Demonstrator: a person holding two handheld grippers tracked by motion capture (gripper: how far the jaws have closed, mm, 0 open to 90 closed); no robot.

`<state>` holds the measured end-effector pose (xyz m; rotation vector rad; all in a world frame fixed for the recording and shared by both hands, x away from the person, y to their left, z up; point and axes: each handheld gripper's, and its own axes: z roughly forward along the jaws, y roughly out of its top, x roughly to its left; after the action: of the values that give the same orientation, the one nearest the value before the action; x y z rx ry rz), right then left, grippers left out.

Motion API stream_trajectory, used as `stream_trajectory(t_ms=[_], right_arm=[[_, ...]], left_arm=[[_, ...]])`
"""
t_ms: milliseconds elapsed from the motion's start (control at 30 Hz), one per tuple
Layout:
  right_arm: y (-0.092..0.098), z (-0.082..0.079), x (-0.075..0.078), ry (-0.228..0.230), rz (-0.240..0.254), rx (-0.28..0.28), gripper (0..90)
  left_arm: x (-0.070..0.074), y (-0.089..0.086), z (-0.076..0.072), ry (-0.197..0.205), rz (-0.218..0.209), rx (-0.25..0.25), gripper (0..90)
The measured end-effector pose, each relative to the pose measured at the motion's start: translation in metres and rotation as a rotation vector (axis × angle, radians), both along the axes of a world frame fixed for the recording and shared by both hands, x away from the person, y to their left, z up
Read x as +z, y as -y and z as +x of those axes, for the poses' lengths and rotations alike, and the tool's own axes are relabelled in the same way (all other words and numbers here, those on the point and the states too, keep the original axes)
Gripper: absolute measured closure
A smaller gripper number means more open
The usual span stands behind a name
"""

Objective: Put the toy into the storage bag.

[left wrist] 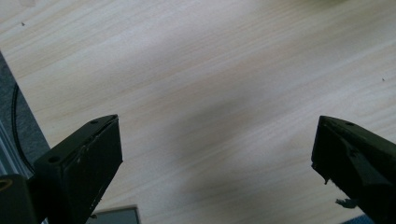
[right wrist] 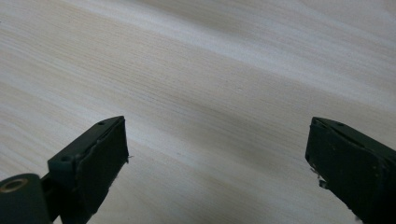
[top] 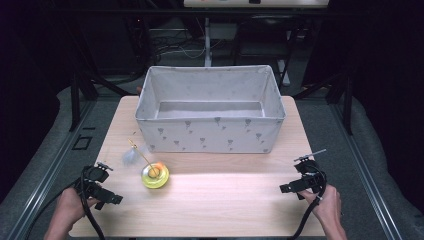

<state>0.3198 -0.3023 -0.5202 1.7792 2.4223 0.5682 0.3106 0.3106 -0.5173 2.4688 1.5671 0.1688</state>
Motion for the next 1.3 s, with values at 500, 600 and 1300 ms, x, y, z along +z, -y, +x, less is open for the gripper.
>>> stream_trajectory(t_ms=[500, 600, 1300], right_arm=[[-0.002, 0.001, -0.003, -0.003, -0.009, 0.015, 5.5], [-0.003, 0.0, -0.003, 0.003, -0.002, 0.003, 5.7], [-0.007, -0.001, 0.001, 0.005, 0.014, 0.036, 5.5]], left_arm=[[0.007, 0.011, -0.006, -0.033, -0.004, -0.079, 3.7], [0.008, 0.015, -0.008, -0.048, -0.011, -0.098, 3.8], [0.031, 0.038, -0.012, -0.028, -0.065, -0.185, 2.5]])
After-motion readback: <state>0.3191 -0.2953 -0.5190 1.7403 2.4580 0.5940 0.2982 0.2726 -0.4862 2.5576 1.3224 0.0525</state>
